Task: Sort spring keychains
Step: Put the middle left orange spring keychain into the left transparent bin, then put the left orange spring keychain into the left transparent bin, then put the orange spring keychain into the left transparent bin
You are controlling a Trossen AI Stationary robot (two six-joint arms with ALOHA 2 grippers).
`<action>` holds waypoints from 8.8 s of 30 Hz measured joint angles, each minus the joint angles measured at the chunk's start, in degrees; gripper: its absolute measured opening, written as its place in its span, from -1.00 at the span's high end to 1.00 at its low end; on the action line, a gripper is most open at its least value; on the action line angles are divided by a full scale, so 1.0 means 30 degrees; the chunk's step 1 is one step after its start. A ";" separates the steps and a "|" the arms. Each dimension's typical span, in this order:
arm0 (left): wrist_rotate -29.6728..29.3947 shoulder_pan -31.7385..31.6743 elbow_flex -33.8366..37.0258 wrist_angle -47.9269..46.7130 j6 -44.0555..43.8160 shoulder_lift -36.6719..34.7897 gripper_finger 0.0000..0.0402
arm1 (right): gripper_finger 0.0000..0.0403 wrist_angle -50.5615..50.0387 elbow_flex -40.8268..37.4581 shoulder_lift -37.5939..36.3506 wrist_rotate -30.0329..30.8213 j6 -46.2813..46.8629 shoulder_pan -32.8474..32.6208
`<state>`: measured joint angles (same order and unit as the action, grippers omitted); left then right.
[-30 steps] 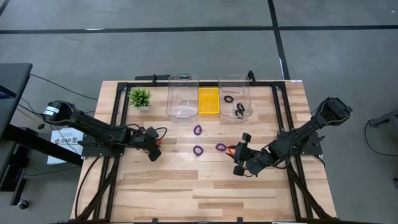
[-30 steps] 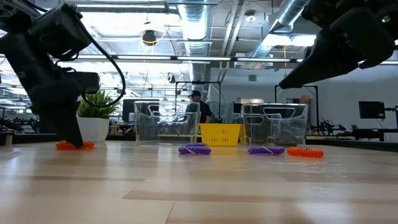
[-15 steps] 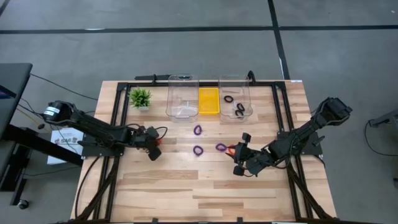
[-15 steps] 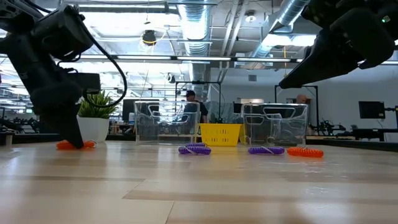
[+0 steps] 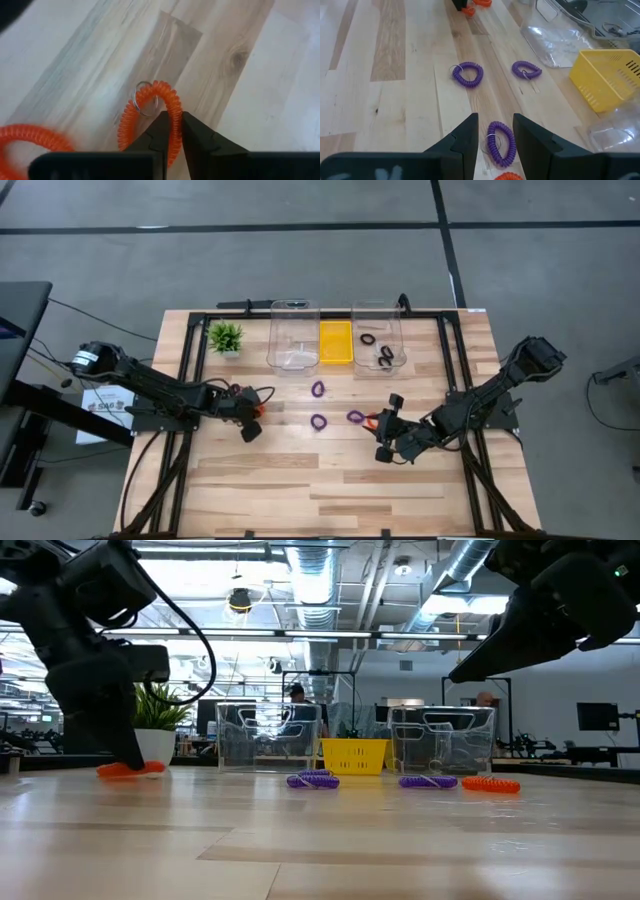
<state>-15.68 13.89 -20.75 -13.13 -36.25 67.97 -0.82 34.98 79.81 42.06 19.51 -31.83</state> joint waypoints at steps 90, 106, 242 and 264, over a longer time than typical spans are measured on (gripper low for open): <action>0.5391 -1.2793 -0.1719 2.0588 0.5928 0.6008 0.29 | 0.44 0.0007 0.0007 0.0007 0.0503 -0.0503 0.0415; 0.3597 -1.2471 -0.4812 1.1478 0.6635 0.5614 0.02 | 0.44 0.0015 0.0007 0.0007 0.0481 -0.0503 0.0415; 0.2213 -1.1518 -0.3351 1.7105 0.9938 0.5673 0.41 | 0.44 0.0999 0.0007 0.0007 -0.0197 -0.1697 0.0393; 0.2089 -1.1609 -0.3351 1.5394 1.0295 0.5585 0.08 | 0.44 -0.4103 0.0007 0.0007 -0.1584 0.3380 0.0408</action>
<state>-9.41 -20.94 -30.81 33.05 -5.37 84.73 -13.13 35.00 79.83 37.31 29.65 -30.61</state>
